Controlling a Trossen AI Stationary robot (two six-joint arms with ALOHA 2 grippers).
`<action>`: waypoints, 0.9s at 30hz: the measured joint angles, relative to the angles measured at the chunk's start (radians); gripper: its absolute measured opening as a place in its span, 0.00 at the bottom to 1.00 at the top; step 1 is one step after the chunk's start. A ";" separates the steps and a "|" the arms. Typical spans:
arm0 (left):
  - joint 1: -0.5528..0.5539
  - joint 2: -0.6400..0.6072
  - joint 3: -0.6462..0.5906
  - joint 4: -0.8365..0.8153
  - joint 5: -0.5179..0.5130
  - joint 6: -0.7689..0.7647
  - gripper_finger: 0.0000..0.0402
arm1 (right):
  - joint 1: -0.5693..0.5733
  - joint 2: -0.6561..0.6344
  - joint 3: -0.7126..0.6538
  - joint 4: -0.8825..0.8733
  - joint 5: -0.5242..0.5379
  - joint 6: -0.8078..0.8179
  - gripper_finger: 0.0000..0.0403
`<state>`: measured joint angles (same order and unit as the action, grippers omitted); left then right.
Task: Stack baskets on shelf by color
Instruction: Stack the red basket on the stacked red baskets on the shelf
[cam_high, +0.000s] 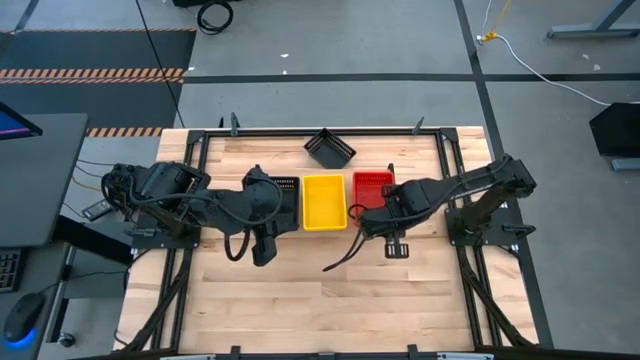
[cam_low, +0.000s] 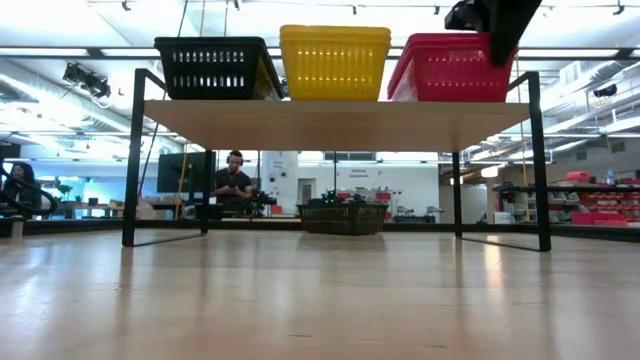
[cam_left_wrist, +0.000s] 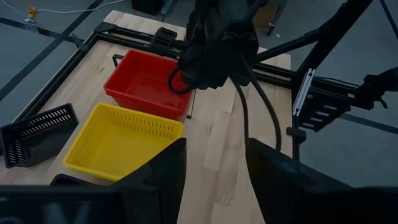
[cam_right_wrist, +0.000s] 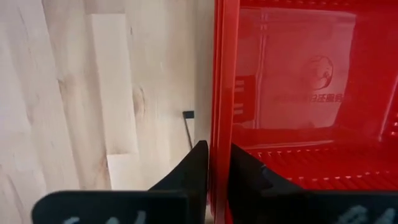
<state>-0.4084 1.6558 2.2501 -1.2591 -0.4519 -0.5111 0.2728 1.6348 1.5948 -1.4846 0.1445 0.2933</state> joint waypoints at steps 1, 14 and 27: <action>0.000 0.000 0.000 -0.002 0.000 0.000 0.43 | 0.003 0.000 0.000 0.000 -0.002 0.000 0.12; 0.000 0.000 0.000 -0.002 0.000 0.000 0.43 | 0.030 0.000 0.000 0.002 -0.006 0.026 0.11; 0.007 0.000 0.000 -0.002 0.000 0.000 0.43 | 0.039 -0.033 0.048 0.017 0.041 0.100 0.15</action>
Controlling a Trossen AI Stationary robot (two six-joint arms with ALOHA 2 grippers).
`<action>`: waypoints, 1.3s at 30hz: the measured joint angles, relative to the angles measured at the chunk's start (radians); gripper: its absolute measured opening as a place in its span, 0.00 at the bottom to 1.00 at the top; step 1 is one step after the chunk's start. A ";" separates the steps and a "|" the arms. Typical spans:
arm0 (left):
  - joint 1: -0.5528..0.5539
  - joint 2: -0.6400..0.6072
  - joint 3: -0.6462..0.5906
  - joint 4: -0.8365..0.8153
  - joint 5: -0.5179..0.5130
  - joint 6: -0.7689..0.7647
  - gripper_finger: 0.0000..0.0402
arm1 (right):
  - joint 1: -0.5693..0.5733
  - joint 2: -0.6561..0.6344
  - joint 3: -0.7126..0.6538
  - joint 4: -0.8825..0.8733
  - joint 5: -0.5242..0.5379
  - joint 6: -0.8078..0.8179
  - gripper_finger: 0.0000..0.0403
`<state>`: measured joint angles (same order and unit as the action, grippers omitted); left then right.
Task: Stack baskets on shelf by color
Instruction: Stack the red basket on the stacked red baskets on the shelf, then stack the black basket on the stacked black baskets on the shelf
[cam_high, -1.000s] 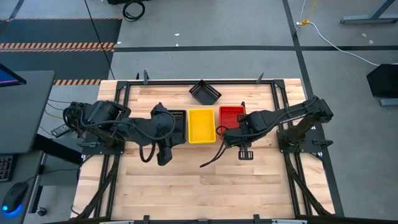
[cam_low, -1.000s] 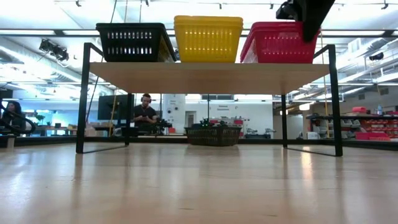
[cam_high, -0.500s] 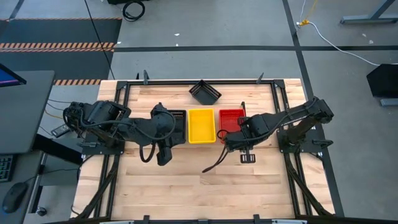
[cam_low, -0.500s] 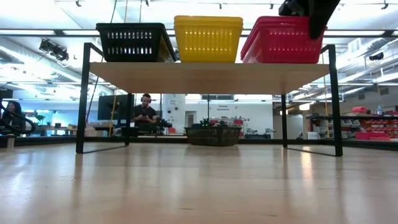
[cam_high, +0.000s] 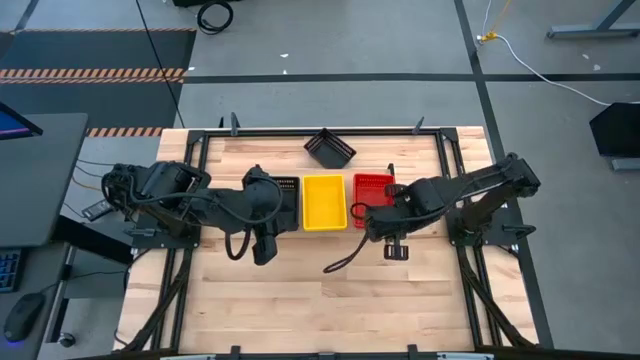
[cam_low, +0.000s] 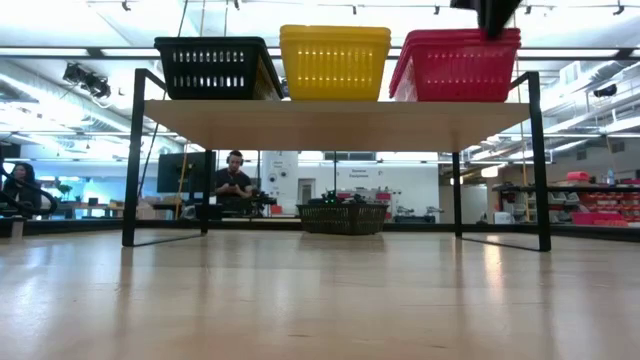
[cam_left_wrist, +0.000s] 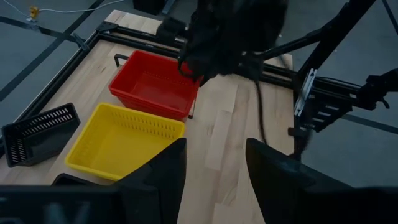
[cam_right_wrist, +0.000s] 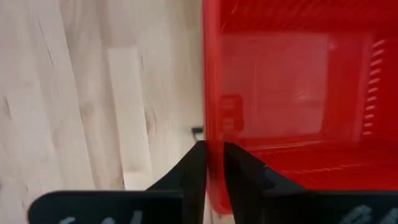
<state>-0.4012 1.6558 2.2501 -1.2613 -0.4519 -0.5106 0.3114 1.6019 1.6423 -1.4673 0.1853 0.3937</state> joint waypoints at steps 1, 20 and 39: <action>0.004 0.000 0.000 0.000 0.000 0.000 0.43 | 0.001 -0.005 0.017 0.001 0.010 0.001 0.16; 0.377 0.000 0.000 -0.070 0.106 0.242 0.43 | 0.058 -0.046 0.248 0.015 0.036 0.054 0.26; 1.009 0.152 0.000 -0.083 0.545 0.287 0.43 | -0.022 -0.045 0.289 0.034 0.328 0.170 0.26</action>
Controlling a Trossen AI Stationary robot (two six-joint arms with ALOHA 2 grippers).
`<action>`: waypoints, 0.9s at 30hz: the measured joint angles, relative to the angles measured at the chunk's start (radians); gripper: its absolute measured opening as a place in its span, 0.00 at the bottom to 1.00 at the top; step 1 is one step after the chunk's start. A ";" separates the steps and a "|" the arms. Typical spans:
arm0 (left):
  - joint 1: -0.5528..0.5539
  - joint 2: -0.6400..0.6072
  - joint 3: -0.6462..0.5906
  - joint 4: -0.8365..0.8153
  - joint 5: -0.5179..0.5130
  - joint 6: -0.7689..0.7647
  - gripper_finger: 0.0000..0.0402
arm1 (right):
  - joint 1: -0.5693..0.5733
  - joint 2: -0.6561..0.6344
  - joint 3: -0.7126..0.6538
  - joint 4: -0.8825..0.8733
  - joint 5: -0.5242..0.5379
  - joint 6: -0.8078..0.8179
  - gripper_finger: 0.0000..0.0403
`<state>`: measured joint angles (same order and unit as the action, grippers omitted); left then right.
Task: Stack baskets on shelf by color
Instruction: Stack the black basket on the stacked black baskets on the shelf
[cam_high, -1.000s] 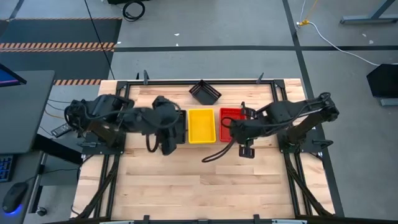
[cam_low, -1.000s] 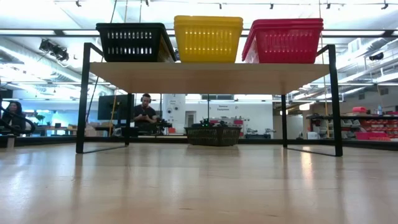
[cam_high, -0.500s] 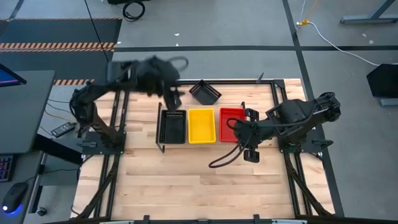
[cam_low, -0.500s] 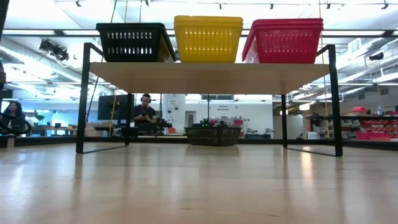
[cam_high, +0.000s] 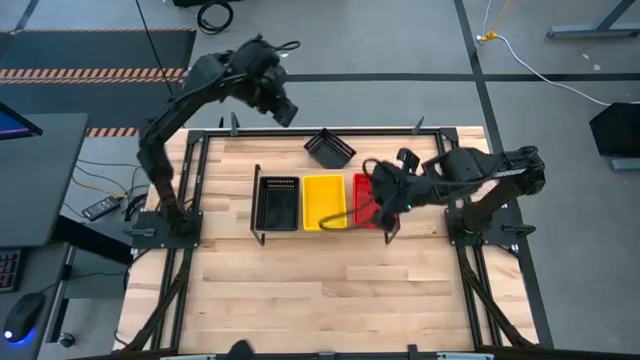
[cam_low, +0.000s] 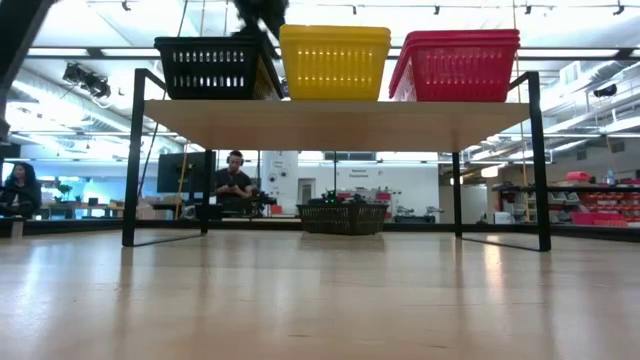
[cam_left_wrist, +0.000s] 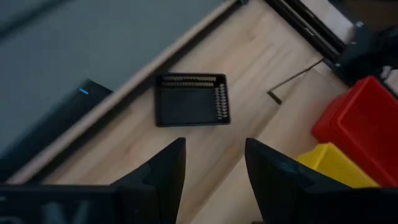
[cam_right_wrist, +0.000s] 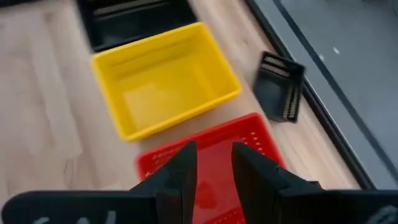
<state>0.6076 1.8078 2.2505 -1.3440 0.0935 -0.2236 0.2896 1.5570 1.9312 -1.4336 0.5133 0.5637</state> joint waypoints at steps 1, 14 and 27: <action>0.016 0.024 0.000 0.006 0.045 -0.002 0.43 | -0.014 0.000 0.000 0.001 0.000 0.020 0.26; 0.062 0.298 0.000 0.054 0.007 0.141 0.43 | -0.143 0.000 0.000 0.050 -0.010 0.175 0.26; 0.062 0.434 -0.001 0.071 -0.074 0.140 0.57 | -0.168 0.000 -0.001 0.055 -0.059 0.218 0.26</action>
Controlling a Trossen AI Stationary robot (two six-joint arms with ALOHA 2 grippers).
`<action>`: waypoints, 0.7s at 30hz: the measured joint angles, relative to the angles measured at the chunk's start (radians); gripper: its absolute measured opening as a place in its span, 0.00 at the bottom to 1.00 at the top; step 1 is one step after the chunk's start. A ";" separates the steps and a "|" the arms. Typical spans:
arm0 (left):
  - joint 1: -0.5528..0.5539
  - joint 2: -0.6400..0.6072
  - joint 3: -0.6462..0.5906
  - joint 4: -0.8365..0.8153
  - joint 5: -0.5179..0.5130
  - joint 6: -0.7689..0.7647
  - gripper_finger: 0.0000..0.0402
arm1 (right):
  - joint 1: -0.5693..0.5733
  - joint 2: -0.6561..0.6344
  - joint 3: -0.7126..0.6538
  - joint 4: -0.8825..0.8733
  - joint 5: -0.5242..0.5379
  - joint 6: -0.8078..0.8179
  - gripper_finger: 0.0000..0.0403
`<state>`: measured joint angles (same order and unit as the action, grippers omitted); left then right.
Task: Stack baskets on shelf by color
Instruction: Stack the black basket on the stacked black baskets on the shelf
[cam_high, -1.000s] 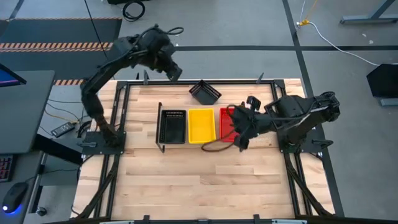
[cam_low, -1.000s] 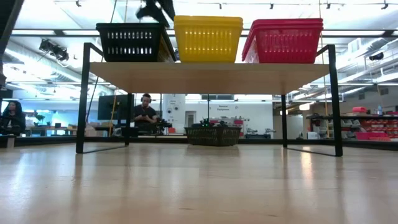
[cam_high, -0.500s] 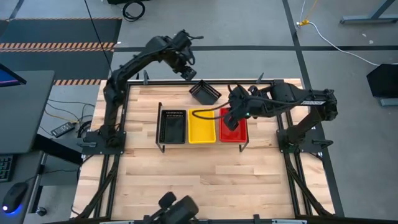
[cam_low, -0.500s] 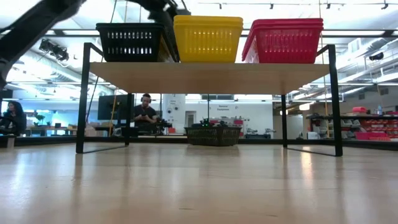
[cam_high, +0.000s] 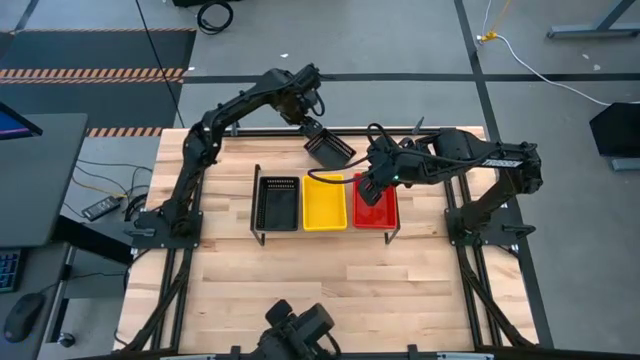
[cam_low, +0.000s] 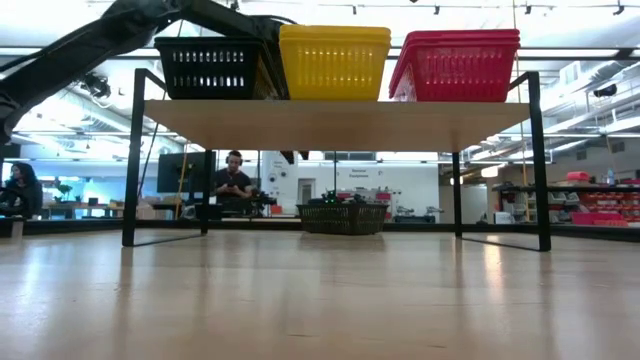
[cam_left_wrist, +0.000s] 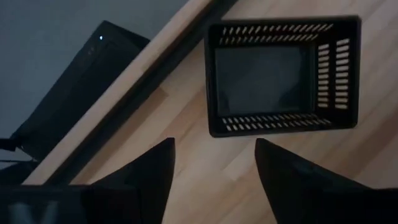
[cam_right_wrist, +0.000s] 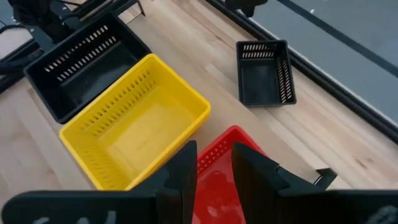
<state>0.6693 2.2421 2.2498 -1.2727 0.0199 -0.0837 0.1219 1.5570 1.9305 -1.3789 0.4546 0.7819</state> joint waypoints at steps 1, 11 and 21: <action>0.000 0.002 0.000 0.016 -0.001 0.000 0.59 | 0.000 0.000 0.000 0.000 -0.003 0.006 0.26; -0.012 0.069 0.000 0.074 0.005 -0.010 0.65 | 0.001 0.000 0.000 0.002 -0.032 0.013 0.26; -0.019 0.147 0.000 0.083 0.003 -0.001 0.63 | 0.001 0.000 0.000 0.002 -0.063 0.032 0.26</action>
<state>0.6506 2.3895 2.2501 -1.1894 0.0226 -0.0847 0.1226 1.5570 1.9301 -1.3766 0.3919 0.8139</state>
